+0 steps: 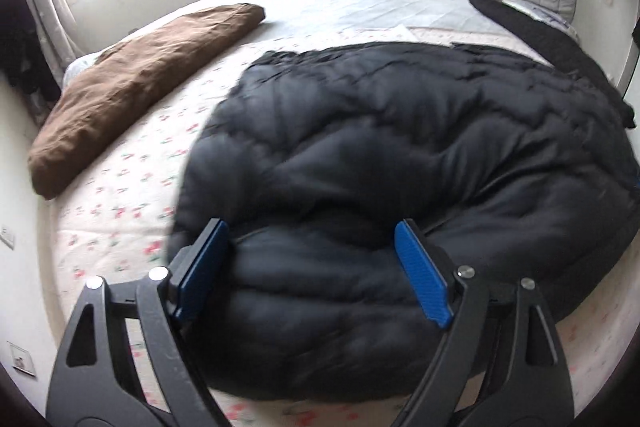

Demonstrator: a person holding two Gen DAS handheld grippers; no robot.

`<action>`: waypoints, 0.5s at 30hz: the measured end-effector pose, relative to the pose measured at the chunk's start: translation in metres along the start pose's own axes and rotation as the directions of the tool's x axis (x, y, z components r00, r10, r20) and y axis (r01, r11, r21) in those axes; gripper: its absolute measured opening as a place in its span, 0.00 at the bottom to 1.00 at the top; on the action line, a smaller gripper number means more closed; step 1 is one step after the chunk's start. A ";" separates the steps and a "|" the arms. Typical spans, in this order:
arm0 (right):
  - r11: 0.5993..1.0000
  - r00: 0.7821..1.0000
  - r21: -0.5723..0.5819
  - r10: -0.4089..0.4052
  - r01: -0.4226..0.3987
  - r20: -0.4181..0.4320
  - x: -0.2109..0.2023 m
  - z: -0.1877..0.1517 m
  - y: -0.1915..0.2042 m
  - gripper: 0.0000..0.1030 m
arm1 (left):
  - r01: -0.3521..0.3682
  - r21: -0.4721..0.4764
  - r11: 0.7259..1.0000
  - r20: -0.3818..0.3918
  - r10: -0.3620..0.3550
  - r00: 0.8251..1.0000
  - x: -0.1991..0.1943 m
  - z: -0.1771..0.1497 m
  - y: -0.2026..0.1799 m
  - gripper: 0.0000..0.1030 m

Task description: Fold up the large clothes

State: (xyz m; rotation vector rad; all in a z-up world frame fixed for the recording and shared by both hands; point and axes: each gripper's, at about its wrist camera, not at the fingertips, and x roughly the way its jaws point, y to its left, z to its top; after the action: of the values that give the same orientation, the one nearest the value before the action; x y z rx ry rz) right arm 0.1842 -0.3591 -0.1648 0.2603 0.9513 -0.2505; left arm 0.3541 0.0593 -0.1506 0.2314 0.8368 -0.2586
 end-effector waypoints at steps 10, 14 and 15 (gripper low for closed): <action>0.973 0.997 0.228 -0.013 0.029 -0.071 -0.016 -0.040 -0.089 0.77 | 0.013 -0.161 0.987 -0.050 -0.022 0.999 -0.014 -0.022 0.050 0.84; 0.960 0.995 0.268 -0.063 0.081 -0.076 -0.031 -0.050 -0.098 0.77 | 0.011 -0.237 0.971 -0.052 -0.024 0.998 -0.027 -0.030 0.068 0.84; 0.959 0.996 0.271 -0.060 0.077 -0.070 -0.035 -0.052 -0.098 0.77 | 0.002 -0.239 0.971 -0.050 -0.014 0.999 -0.030 -0.032 0.069 0.84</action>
State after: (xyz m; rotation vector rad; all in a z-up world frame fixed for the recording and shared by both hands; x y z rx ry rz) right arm 0.0938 -0.4306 -0.1755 0.4920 0.9872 -0.4416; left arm 0.3344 0.1380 -0.1414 0.0091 0.9118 -0.1578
